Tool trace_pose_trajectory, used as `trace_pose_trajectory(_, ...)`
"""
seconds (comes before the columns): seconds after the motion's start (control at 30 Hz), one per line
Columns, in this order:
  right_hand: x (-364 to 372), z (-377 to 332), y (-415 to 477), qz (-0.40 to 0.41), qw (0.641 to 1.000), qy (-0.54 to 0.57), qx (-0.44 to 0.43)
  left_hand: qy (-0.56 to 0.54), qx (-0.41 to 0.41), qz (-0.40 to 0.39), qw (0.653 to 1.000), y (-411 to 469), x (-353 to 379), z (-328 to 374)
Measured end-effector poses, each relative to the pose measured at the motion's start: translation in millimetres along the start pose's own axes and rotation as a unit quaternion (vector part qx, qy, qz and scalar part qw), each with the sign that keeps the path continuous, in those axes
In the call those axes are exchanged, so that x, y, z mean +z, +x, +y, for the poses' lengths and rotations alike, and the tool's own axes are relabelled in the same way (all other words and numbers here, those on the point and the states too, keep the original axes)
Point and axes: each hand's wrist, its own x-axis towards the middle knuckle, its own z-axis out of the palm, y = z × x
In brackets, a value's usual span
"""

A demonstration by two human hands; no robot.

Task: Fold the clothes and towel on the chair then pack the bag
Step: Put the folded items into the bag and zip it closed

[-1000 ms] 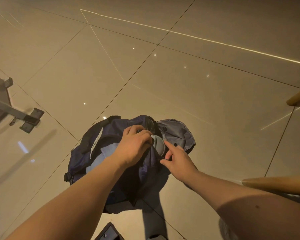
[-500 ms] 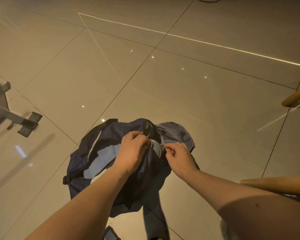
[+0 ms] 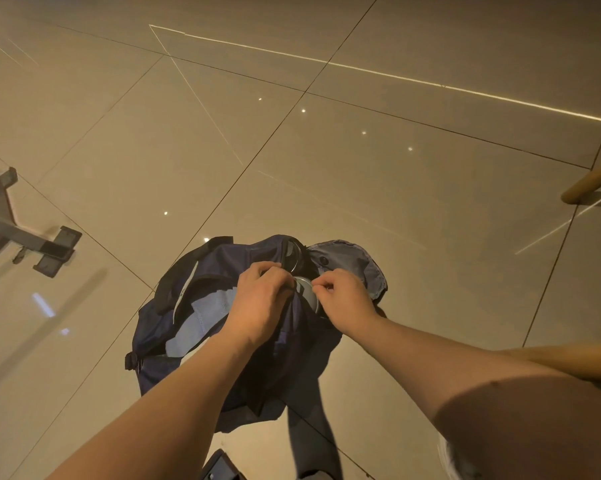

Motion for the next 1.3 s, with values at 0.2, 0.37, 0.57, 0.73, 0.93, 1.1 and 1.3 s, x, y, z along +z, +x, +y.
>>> trace_pose_trajectory(0.2, 1.1, 9.1, -11.4, -0.063, 0.995, 0.074, 0.024, -0.003, -0.015, 0.012, 1.000, -1.6, 0.4, 1.9)
trace_pose_trajectory(0.37, 7.5, 14.2, -4.6, -0.005, 0.998, 0.054, -0.042, -0.016, -0.024, 0.012, 1.000, -3.3, -0.8, 2.3)
trace_pose_trajectory(0.57, 15.0, 22.9, -10.3, 0.064, 0.979, -0.065, -0.180, -0.004, -0.026, 0.011, 1.000, -2.7, 0.3, -0.5)
trace_pose_trajectory(0.73, 4.2, 21.2, -15.4, 0.041, 0.985, -0.089, -0.144, -0.009, -0.036, 0.020, 0.999, -4.3, 2.0, 3.4)
trace_pose_trajectory(0.93, -3.3, 8.2, -19.4, -0.061, 0.988, 0.128, 0.061, -0.011, -0.032, 0.012, 0.999, -3.9, -0.6, 4.1)
trace_pose_trajectory(1.1, -0.3, 6.8, -24.4, -0.165, 0.984, 0.047, 0.036, -0.001, -0.028, 0.005, 1.000, -1.3, -5.4, 7.5)
trace_pose_trajectory(1.3, 6.1, 20.6, -19.9, -0.136, 0.989, -0.046, 0.017, 0.024, -0.010, 0.006, 1.000, 2.0, -12.4, 13.2)
